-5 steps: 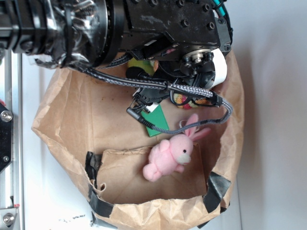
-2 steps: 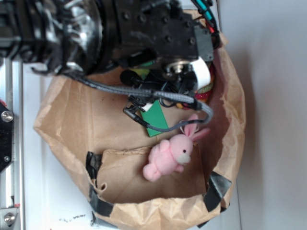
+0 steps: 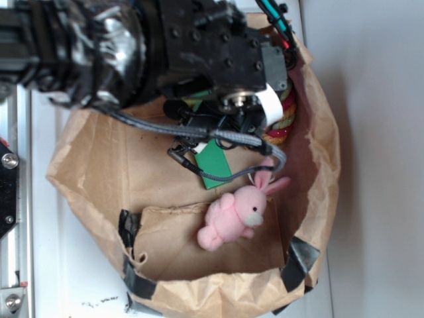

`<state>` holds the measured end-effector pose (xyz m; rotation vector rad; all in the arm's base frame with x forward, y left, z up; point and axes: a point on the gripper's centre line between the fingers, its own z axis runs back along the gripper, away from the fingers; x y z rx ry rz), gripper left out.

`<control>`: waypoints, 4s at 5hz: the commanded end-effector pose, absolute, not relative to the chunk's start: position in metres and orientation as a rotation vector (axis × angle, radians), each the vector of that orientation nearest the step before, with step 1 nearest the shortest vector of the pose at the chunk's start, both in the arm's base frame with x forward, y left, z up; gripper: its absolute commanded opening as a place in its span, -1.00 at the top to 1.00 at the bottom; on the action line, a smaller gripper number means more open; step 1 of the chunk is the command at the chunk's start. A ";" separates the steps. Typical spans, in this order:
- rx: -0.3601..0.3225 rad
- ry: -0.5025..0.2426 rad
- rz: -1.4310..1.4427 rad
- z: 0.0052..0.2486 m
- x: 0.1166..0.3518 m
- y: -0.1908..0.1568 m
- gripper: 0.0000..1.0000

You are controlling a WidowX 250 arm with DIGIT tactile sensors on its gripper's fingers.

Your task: Grab the multicolored rope.

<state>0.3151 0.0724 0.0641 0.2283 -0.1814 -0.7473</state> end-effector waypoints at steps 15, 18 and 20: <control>0.108 -0.272 -0.032 0.185 0.267 0.019 1.00; 0.063 -0.187 0.099 0.200 0.261 0.013 1.00; 0.081 -0.218 0.094 0.197 0.258 0.010 1.00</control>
